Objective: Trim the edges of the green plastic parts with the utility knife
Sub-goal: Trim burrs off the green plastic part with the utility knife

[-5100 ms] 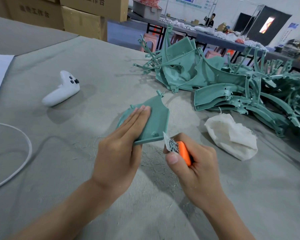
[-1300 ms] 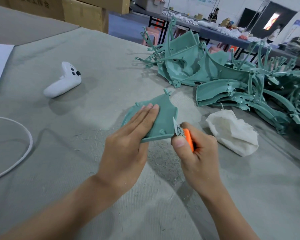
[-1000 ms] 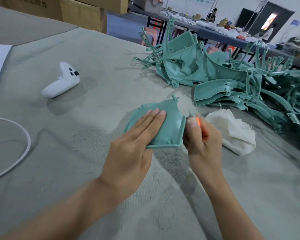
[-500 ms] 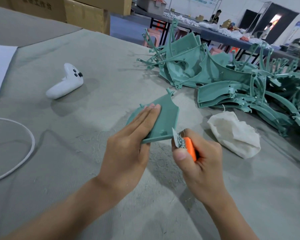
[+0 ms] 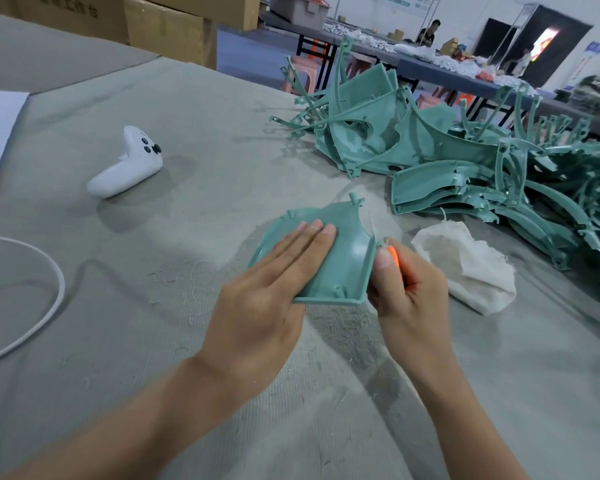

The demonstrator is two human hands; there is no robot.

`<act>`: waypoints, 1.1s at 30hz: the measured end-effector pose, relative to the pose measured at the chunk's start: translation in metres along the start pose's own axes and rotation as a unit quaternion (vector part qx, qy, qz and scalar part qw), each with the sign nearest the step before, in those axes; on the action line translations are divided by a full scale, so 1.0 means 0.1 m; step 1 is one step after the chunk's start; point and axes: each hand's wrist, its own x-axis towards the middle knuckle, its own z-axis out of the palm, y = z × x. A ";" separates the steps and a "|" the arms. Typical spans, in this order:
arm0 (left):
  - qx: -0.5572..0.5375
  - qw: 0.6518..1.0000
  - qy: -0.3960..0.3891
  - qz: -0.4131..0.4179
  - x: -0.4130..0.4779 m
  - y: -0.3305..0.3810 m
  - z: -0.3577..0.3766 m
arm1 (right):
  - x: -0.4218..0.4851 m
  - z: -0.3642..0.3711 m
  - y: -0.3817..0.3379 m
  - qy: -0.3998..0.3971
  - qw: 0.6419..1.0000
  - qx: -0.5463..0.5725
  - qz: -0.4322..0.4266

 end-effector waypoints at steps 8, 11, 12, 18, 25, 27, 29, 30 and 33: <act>0.017 1.000 -0.008 0.004 0.02 0.02 -0.01 | 0.01 -0.12 -0.10 0.002 0.963 0.261 0.073; 0.016 1.000 -0.007 0.002 0.01 0.03 -0.01 | 0.00 -0.13 -0.14 -0.062 0.949 0.302 0.061; 0.017 1.000 -0.006 0.001 0.02 0.03 -0.01 | -0.01 -0.13 -0.15 -0.071 0.948 0.302 0.064; 0.034 0.999 -0.021 0.009 0.03 0.05 -0.02 | 0.00 -0.13 -0.14 0.012 0.954 0.287 0.089; 0.021 0.999 -0.019 0.019 0.03 0.05 -0.03 | -0.05 -0.09 -0.19 -0.144 0.940 0.307 0.042; 0.025 0.999 -0.013 0.037 0.03 0.04 -0.02 | -0.06 -0.06 -0.19 -0.139 0.946 0.288 0.055; 0.025 0.998 -0.013 0.053 0.02 0.04 -0.01 | -0.06 -0.06 -0.20 -0.120 0.944 0.298 0.069; 0.027 0.998 -0.015 0.056 0.03 0.04 -0.01 | -0.07 -0.07 -0.19 -0.112 0.943 0.307 0.072; 0.031 0.998 -0.018 0.048 0.03 0.05 -0.01 | -0.06 -0.10 -0.18 -0.122 0.936 0.328 0.048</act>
